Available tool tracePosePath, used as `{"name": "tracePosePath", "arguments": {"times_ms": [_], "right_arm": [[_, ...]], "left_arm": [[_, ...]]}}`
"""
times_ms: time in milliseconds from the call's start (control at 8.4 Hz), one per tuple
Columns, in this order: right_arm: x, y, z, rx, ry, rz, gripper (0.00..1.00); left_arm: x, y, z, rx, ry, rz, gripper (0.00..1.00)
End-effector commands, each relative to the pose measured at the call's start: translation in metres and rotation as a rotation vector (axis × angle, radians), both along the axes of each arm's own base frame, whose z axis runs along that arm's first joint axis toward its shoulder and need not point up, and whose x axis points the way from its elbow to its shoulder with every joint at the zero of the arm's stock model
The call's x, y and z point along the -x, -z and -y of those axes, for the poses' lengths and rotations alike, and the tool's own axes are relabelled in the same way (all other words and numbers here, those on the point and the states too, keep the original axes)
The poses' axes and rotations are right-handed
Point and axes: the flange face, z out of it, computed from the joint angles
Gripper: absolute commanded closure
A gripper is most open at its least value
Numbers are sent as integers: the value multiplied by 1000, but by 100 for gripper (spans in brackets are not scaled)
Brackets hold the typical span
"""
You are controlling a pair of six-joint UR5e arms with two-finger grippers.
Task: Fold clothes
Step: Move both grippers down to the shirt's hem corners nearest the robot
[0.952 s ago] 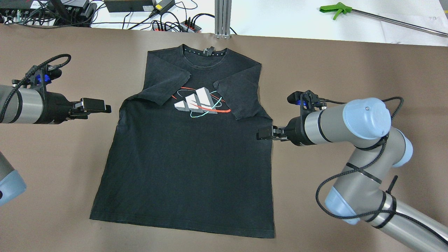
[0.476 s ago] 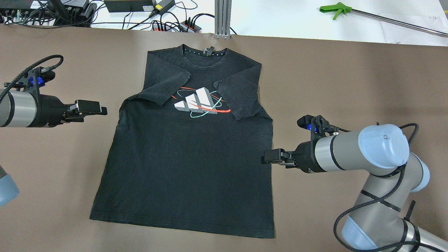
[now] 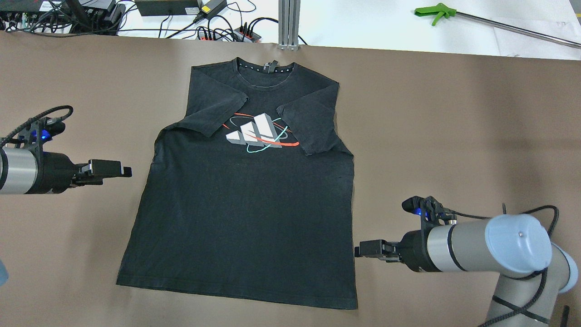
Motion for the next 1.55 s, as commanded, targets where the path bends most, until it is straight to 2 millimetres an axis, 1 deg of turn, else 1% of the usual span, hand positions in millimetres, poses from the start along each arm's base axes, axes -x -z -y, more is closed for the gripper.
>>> {"name": "tracePosePath", "arguments": {"times_ms": [0,119,238,357,476,595,714,833,952,1071,1190,1309,1428], "right_arm": [[27,-15,-31,20,-10,-14,6],[42,-13,-42,22,19,-10,6],[60,-11,-41,17,22,-6,6],[73,-8,-37,16,22,-3,6],[78,-4,-37,11,21,2,7],[79,-7,-36,5,24,-4,7],[82,-6,-36,8,24,-4,16],[82,-7,-36,11,25,-8,46],[84,-11,-36,13,24,-16,65],[84,-11,-36,15,25,-17,73],[84,-11,-36,16,26,-17,77],[84,-11,-35,15,25,-16,92],[83,-9,-35,14,23,-11,100]], "left_arm": [[-30,-9,-22,-4,-38,14,6],[-42,-9,-30,-5,-32,17,6],[-46,-9,-34,-11,-17,15,6],[-43,-16,-37,-9,-10,25,6],[-38,-22,-40,-11,-12,21,6],[-37,-22,-41,-13,-12,18,6],[-38,-25,-40,-10,-12,23,6],[-38,-26,-40,-8,-12,26,6],[-38,-26,-40,-9,-12,25,6],[-38,-26,-40,-8,-12,26,6],[-38,-28,-40,-6,-12,28,6],[-39,-29,-40,-6,-12,28,6],[-39,-27,-40,-8,-14,27,6]]}}
